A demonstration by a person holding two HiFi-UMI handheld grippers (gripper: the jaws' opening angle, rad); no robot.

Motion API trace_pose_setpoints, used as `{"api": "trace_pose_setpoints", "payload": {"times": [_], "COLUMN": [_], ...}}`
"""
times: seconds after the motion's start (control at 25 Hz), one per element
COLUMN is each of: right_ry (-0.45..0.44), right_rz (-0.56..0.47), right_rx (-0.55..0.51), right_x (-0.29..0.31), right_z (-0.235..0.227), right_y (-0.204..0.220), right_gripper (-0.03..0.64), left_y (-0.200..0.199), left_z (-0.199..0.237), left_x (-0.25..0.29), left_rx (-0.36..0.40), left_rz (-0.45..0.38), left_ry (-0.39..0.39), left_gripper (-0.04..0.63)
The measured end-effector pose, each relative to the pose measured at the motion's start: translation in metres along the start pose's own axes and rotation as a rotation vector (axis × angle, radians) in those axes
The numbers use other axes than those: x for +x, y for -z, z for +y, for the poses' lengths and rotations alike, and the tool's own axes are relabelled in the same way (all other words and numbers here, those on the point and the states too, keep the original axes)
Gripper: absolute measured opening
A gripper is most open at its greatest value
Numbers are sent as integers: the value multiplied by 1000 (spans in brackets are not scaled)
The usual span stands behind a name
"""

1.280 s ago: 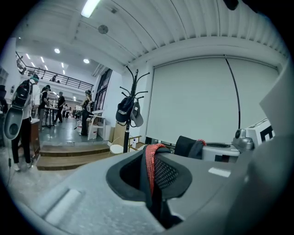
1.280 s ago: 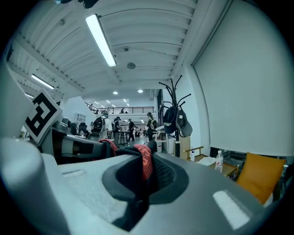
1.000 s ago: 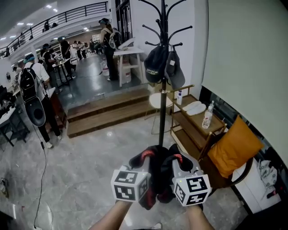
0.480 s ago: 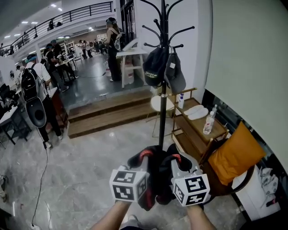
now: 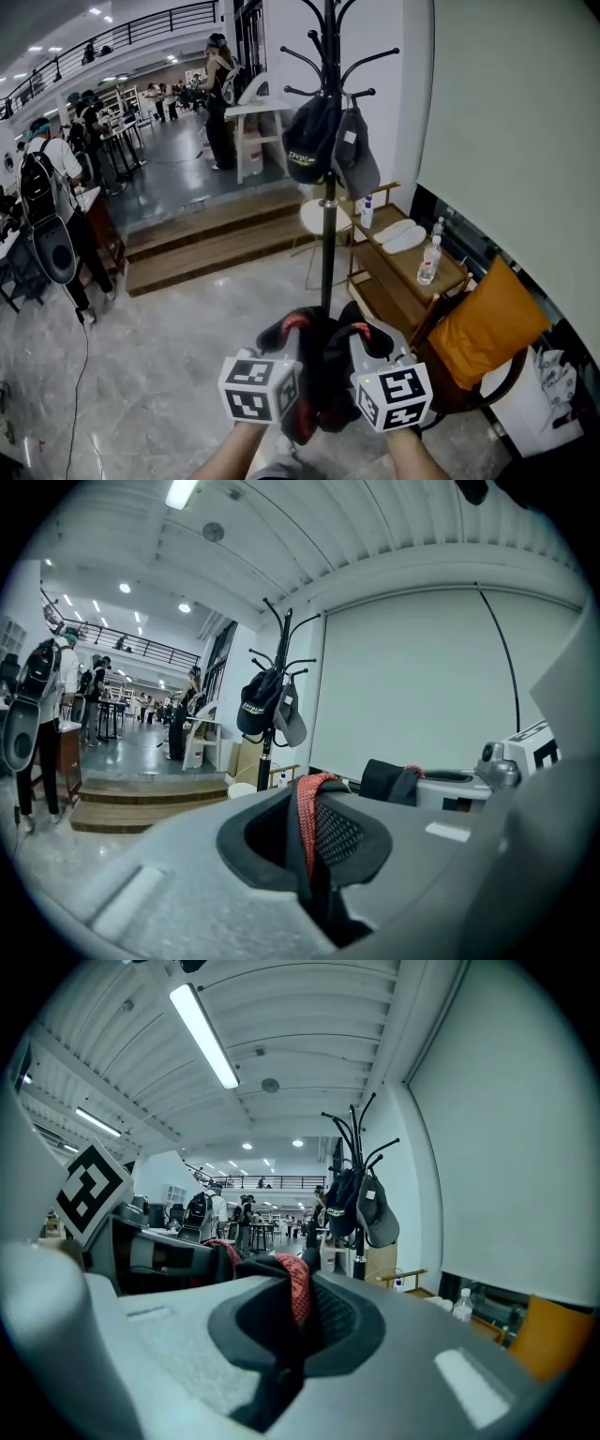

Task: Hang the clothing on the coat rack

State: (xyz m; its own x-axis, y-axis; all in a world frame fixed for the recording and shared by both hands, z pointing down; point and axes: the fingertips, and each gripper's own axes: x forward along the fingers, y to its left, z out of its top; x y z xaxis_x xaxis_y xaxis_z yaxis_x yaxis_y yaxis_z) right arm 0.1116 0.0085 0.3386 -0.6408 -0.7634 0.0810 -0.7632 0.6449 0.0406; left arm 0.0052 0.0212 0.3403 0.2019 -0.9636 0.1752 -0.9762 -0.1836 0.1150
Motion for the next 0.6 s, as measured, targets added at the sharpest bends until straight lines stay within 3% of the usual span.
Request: {"api": "trace_pose_setpoints", "payload": {"times": [0.6], "right_ry": [133], "right_rz": [2], "right_rx": [-43], "right_x": [94], "right_z": [-26], "right_y": [-32], "right_gripper": [17], "left_y": [-46], "left_z": [72], "left_x": [76], "left_rx": [14], "left_rz": [-14], "left_ry": [111], "left_gripper": [18]}}
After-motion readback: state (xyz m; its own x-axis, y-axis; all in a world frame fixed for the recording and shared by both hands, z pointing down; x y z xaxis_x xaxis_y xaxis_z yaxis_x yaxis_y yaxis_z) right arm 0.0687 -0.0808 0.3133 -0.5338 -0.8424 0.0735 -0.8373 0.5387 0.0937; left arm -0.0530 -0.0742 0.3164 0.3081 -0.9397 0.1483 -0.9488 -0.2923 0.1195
